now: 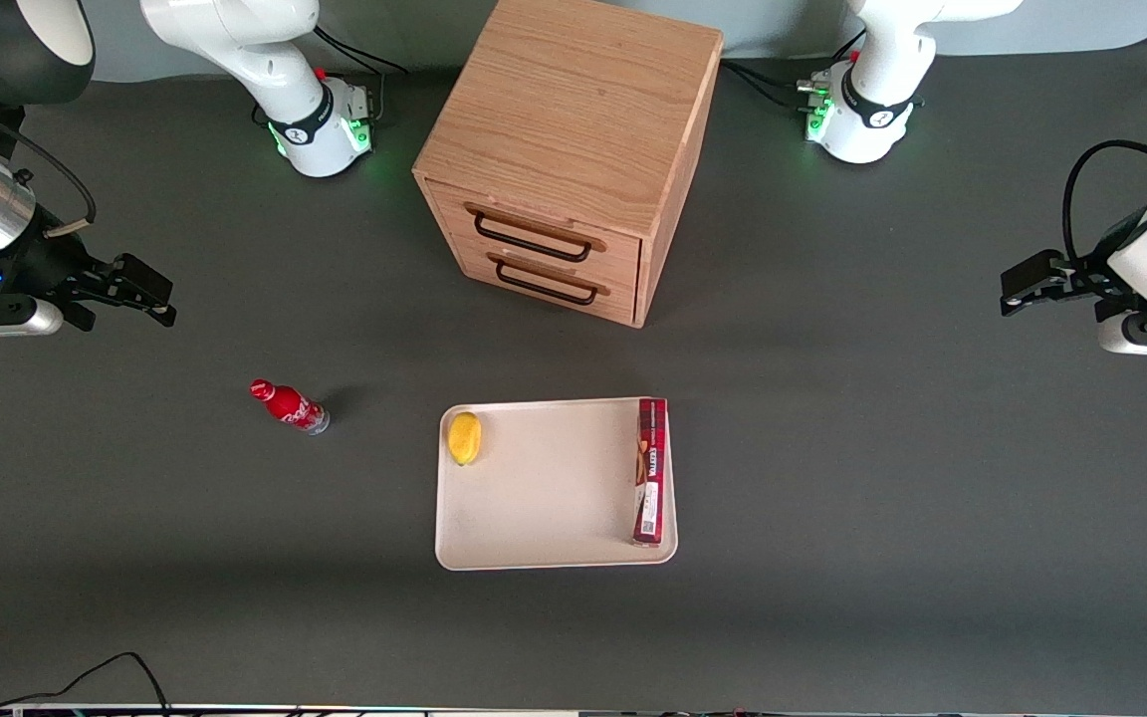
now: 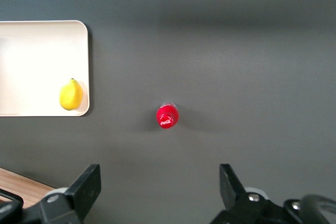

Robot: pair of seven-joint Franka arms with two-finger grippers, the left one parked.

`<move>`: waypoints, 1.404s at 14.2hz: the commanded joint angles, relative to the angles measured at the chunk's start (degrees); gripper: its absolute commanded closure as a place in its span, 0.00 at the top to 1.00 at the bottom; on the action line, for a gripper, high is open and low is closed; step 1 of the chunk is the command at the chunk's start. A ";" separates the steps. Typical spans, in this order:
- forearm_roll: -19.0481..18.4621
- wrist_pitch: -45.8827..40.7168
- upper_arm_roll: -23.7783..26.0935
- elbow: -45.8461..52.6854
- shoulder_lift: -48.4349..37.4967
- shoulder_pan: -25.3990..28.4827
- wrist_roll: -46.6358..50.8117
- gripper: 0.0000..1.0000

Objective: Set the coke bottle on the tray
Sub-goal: 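Move the open right gripper down toward the red Coca-Cola bottle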

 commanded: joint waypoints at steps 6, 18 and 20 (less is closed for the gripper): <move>1.58 -3.66 1.85 3.59 2.48 -1.54 2.86 1.00; 1.23 17.15 4.49 -14.07 8.55 -1.71 -1.34 1.00; 0.88 21.45 4.49 -16.53 9.08 -1.62 -1.35 1.00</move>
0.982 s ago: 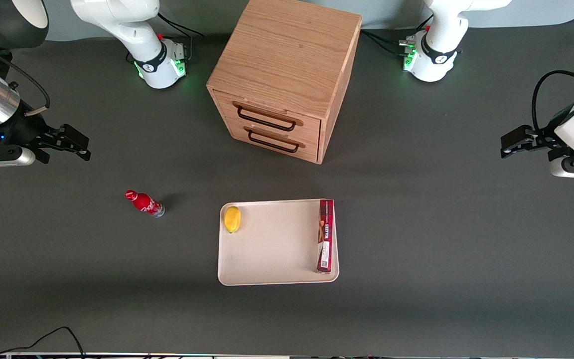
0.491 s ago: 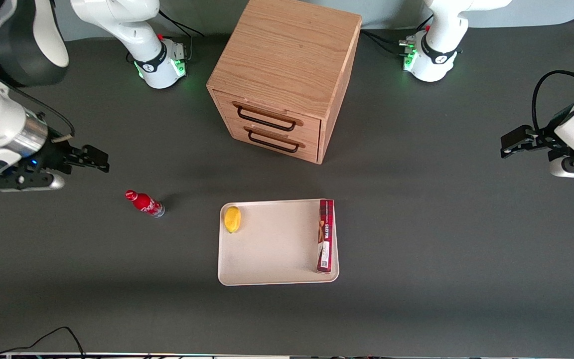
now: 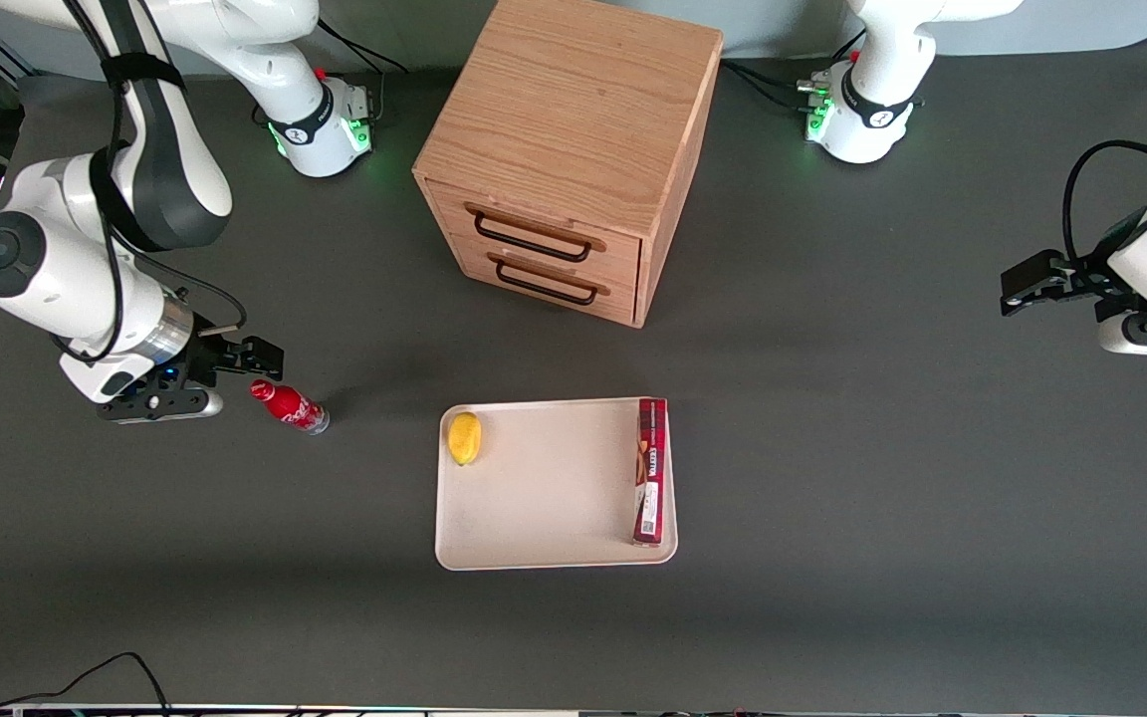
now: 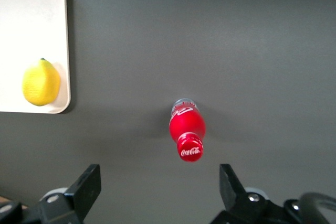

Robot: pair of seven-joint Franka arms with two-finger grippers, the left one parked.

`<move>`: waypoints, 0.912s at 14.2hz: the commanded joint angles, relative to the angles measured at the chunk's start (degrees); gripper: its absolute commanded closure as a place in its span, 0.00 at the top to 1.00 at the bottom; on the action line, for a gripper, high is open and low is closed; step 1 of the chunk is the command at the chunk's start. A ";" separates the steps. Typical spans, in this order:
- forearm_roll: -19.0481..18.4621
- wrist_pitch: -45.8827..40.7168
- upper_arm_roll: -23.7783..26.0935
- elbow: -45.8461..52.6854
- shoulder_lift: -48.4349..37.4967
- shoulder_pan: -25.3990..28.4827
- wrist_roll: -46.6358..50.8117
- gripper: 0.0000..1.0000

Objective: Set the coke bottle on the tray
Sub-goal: 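Move the open right gripper down toward the red Coca-Cola bottle, then close the right gripper around the red Coca-Cola bottle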

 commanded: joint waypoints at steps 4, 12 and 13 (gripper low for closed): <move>0.12 9.09 0.77 -6.43 0.01 -1.35 -5.37 1.00; -0.93 15.58 0.68 -9.59 2.13 -2.75 -7.76 0.96; -0.93 16.37 0.68 -9.77 2.39 -2.76 -7.76 0.94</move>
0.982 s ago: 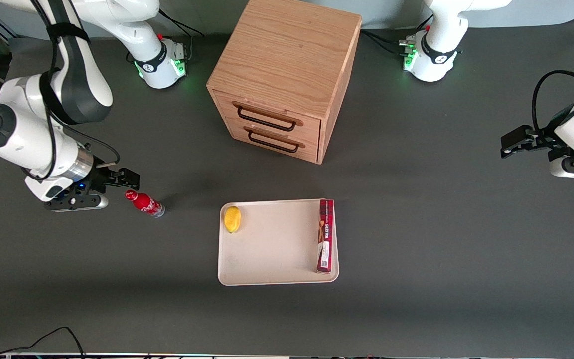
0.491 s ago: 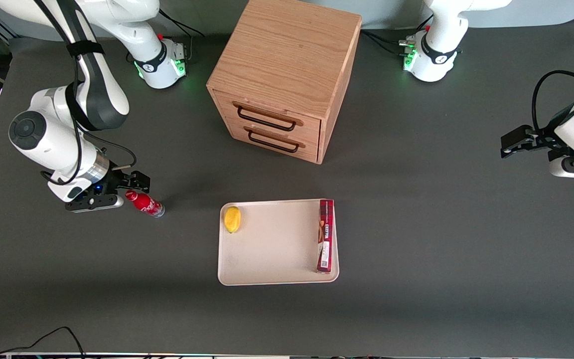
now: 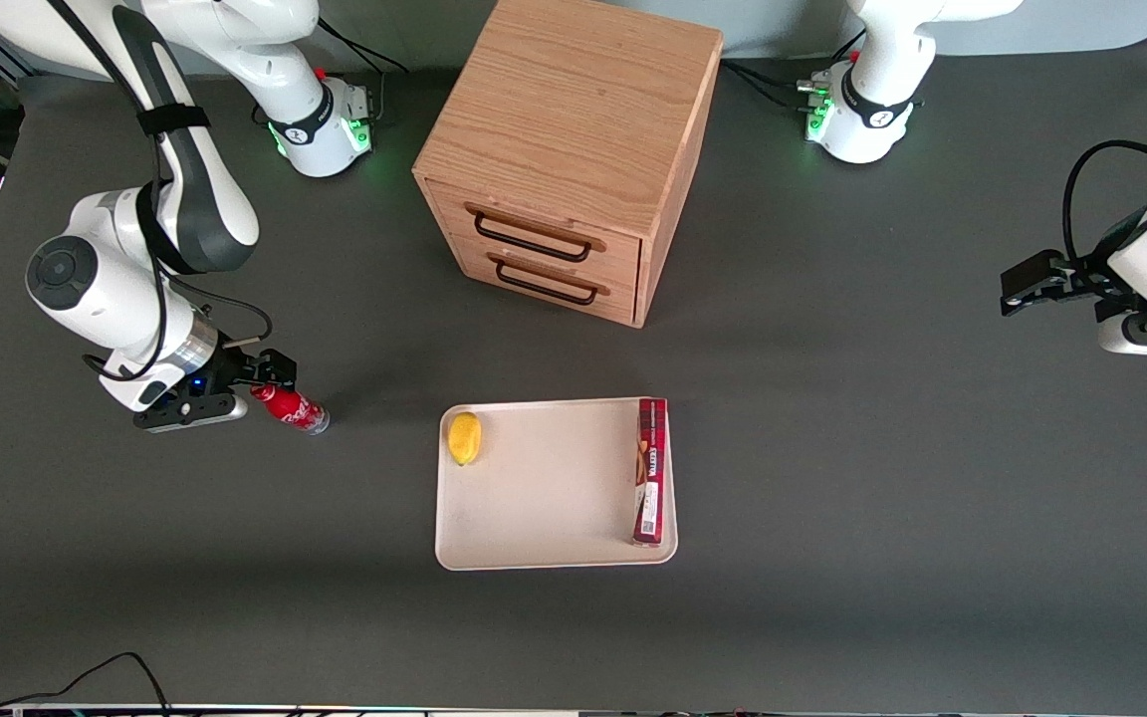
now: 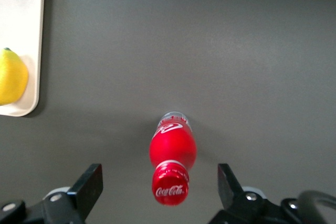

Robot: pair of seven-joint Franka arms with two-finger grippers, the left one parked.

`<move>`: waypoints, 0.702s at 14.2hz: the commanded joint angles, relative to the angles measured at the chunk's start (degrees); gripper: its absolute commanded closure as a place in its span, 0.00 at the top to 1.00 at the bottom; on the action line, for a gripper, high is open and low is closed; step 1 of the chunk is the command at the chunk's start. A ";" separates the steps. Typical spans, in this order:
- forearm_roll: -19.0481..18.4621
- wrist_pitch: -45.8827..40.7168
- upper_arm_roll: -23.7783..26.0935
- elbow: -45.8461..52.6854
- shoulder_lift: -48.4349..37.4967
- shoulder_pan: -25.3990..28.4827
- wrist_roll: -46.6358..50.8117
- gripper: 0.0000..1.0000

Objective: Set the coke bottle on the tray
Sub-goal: 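Close the right gripper around the red Coca-Cola bottle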

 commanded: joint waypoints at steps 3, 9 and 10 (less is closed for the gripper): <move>-0.49 3.81 0.65 -2.59 0.13 -0.92 -1.26 0.72; -0.49 3.64 0.65 -2.68 -0.13 -0.92 -1.17 0.00; -0.49 3.64 0.65 -2.68 -0.22 -0.92 -1.17 0.00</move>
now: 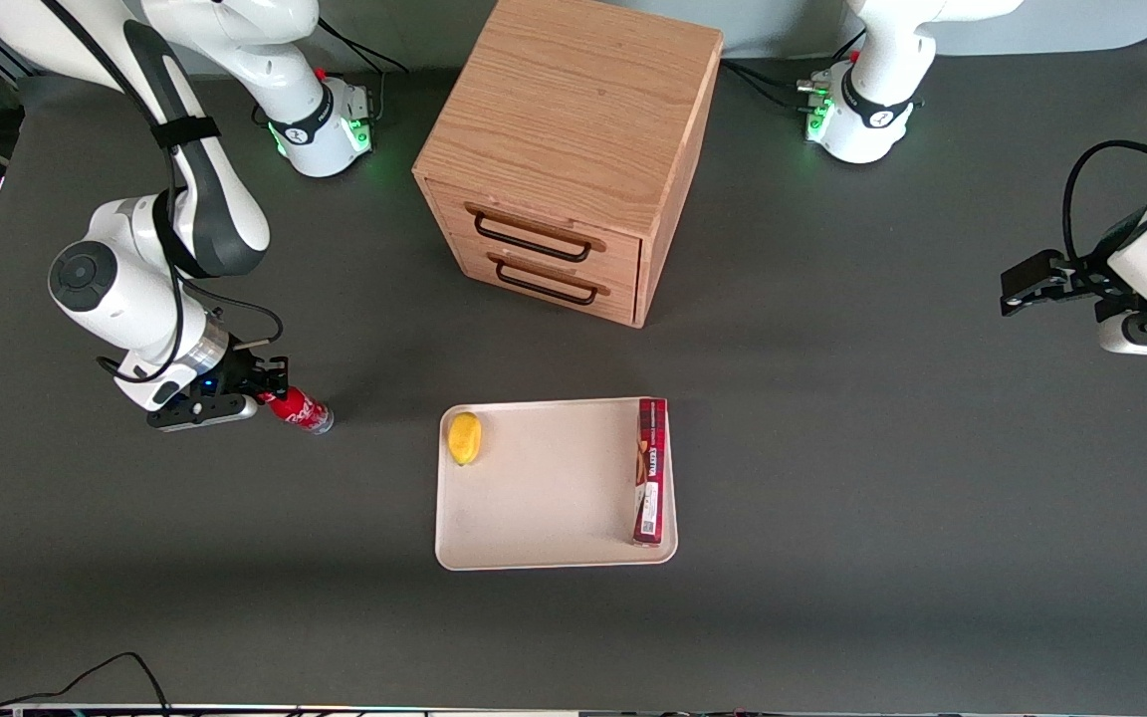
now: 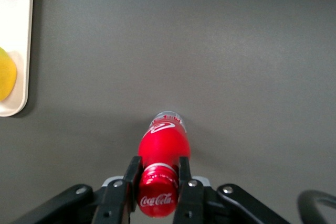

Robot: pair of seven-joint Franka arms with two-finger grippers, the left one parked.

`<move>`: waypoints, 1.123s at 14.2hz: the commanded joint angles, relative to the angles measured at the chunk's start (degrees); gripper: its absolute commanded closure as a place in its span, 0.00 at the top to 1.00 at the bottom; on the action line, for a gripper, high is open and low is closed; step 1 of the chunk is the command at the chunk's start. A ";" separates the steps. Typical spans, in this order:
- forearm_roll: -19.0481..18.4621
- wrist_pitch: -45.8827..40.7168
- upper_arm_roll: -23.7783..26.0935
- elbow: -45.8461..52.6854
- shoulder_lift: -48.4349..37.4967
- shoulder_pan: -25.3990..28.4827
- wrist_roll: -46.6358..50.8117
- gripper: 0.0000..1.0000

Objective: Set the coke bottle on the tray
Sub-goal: 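Close the right gripper around the red Coca-Cola bottle, then lift the bottle with the right gripper and pull it back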

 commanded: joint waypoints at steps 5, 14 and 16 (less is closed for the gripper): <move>-0.33 -1.27 0.62 0.17 -1.92 -0.75 -0.82 0.00; 0.63 -40.08 0.35 28.70 -4.21 -0.75 2.60 0.00; 0.72 -45.38 0.44 35.39 -3.60 -0.40 4.53 0.00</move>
